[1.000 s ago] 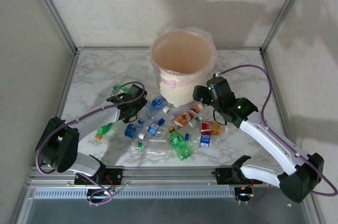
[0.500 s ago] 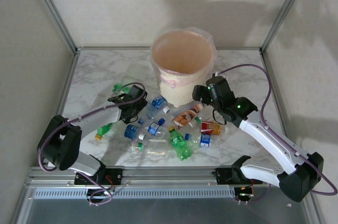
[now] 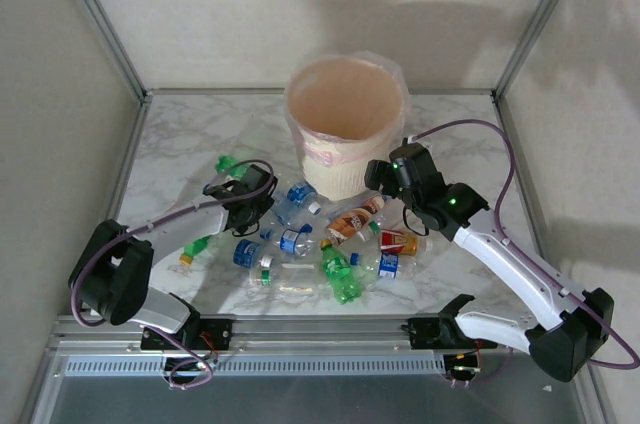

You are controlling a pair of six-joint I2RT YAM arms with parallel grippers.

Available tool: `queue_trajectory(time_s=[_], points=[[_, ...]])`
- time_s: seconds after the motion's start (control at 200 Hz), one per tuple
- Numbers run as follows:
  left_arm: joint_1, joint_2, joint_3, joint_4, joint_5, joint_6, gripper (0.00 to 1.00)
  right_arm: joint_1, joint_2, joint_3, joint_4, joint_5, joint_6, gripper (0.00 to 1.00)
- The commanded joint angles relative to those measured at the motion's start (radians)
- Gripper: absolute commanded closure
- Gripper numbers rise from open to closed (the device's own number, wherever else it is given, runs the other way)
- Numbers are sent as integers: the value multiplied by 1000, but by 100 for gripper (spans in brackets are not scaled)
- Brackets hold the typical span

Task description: Put the plastic bottles in the bin

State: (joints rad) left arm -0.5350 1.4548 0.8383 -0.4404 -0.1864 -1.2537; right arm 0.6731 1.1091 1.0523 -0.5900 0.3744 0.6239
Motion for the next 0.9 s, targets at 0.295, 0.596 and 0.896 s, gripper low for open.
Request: queue_trajectory(time_s=[0.295,0.596,0.896], points=[[-56,-215,162,-153,-155,58,37,12,-17,33,-14,49,31,9],[-181,-241,512,-152,-262,405,43,13,-41,78,-15,9,75,9],[-196,-161,729,71,-78,716,44,13,-75,179,-25,-62,85,8]])
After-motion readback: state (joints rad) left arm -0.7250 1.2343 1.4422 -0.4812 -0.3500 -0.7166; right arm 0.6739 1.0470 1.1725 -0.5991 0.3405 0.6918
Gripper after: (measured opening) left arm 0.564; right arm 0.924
